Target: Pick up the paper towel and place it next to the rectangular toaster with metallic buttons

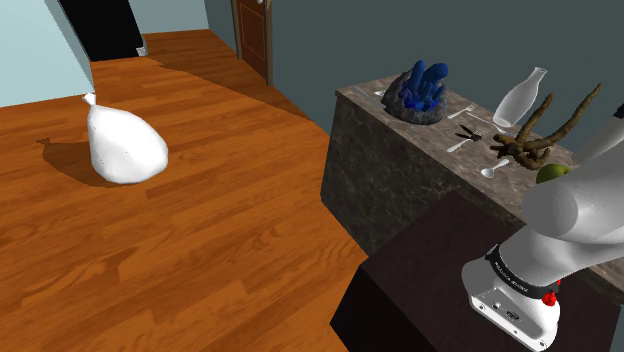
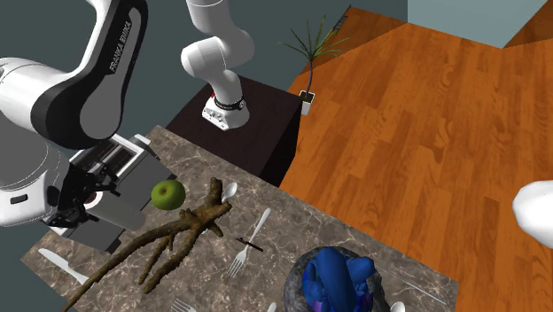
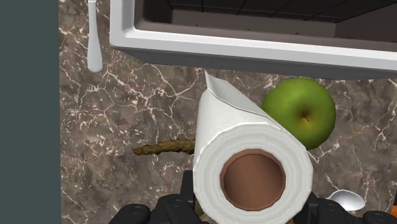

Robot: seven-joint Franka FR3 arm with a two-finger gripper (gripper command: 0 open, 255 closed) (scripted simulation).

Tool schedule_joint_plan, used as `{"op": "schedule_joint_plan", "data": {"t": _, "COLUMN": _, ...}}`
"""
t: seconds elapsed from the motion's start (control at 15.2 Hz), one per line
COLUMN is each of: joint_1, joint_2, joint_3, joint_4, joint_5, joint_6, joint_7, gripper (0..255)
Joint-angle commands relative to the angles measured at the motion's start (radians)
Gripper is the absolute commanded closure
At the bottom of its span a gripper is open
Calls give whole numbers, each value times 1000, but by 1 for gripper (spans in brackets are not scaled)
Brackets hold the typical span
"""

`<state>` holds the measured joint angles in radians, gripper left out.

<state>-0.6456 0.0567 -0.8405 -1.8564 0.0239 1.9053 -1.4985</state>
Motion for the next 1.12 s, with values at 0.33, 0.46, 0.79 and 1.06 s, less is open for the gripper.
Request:
{"op": "schedule_joint_plan", "data": {"t": 0.33, "joint_1": -5, "joint_2": 26, "joint_3": 0, "joint_4": -72, "joint_5": 23, "joint_6": 90, "joint_7": -15, "gripper": 255}}
{"op": "schedule_joint_plan", "data": {"t": 0.46, "joint_1": -7, "joint_2": 37, "joint_3": 1, "joint_4": -90, "joint_5": 32, "joint_6": 115, "joint_7": -21, "gripper": 255}}
{"op": "schedule_joint_plan", "data": {"t": 0.79, "joint_1": -14, "joint_2": 67, "joint_3": 4, "joint_4": -133, "joint_5": 59, "joint_6": 178, "joint_7": -39, "gripper": 255}}
{"op": "schedule_joint_plan", "data": {"t": 1.06, "joint_1": -15, "joint_2": 73, "joint_3": 5, "joint_4": -140, "joint_5": 64, "joint_6": 188, "joint_7": -42, "gripper": 255}}
